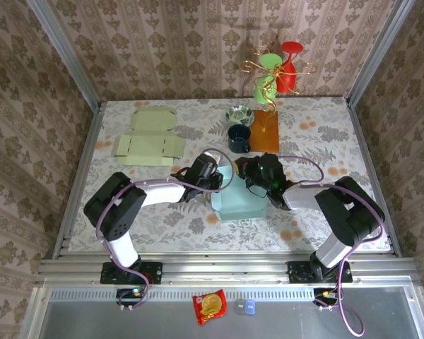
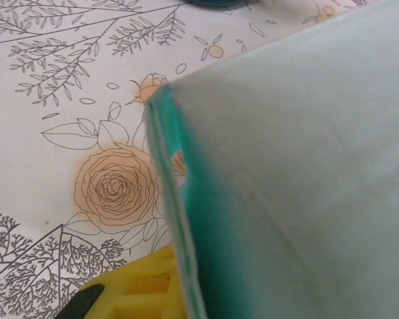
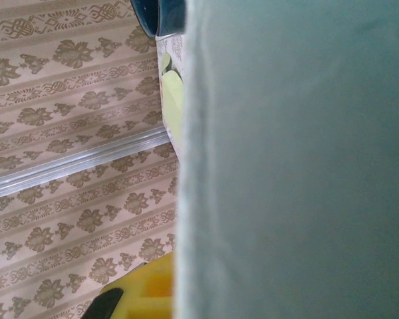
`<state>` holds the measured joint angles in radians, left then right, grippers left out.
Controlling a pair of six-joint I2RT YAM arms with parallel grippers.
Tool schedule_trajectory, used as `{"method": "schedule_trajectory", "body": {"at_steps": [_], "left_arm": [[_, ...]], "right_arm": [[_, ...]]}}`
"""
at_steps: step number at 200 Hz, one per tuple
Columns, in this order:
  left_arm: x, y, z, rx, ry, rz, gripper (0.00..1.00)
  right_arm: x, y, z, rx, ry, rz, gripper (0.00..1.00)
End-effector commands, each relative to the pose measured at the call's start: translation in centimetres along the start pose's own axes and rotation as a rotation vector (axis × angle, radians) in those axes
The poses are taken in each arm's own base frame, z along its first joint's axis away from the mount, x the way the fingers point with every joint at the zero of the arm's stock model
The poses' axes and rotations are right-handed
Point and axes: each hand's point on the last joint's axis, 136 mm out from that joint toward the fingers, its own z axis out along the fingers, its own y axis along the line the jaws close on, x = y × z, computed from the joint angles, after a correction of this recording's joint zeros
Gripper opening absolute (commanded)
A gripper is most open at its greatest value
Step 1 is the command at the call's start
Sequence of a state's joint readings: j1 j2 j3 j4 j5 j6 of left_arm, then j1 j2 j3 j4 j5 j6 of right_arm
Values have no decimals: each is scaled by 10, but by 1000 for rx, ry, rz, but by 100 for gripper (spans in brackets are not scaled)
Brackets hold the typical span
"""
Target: Fold the paper box
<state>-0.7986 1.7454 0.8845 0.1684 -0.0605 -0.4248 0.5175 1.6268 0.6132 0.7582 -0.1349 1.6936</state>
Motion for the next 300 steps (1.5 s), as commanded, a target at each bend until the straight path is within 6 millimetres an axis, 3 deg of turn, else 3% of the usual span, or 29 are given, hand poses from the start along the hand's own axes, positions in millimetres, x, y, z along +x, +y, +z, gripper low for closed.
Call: {"method": "schedule_trajectory", "body": {"at_steps": [1,17,25,52,68,75,102,124,138,157,176,181,220,255,276,300], "left_arm": [[-8,14,2,-98,-4,-89,12],[-7,16,2,-126,16,-106,5],[-6,18,1,-146,29,-112,0],[-14,18,-8,-160,36,-116,0],[-22,18,-18,-145,43,-116,0],[-26,21,-24,-137,50,-125,0],[-41,22,-45,-3,86,-164,0],[-50,19,-64,130,130,-165,0],[-57,15,-74,246,157,-182,0],[-66,7,-84,397,185,-199,0],[-68,-1,-88,502,232,-211,0],[-71,9,-87,498,229,-233,0],[-76,11,-76,557,268,-290,0],[-78,10,-69,577,286,-313,0],[-77,10,-66,578,300,-317,0],[-77,11,-64,576,313,-316,0]], "right_arm": [[14,-14,-6,68,29,18,0],[16,-10,-7,84,32,20,1],[18,-10,-7,106,36,18,9],[17,11,-17,133,48,-37,42],[9,38,-35,135,35,-132,57],[5,60,-50,117,30,-184,63],[-12,126,-104,81,26,-412,75],[-28,153,-139,38,77,-505,72],[-39,151,-150,53,124,-539,64],[-39,142,-153,85,209,-644,50],[-33,138,-146,72,292,-709,45],[-31,139,-144,55,314,-716,45],[-21,133,-128,12,431,-766,42],[-8,135,-120,-29,495,-800,45],[-9,119,-104,5,533,-781,45],[-7,118,-95,4,548,-789,45]]}}
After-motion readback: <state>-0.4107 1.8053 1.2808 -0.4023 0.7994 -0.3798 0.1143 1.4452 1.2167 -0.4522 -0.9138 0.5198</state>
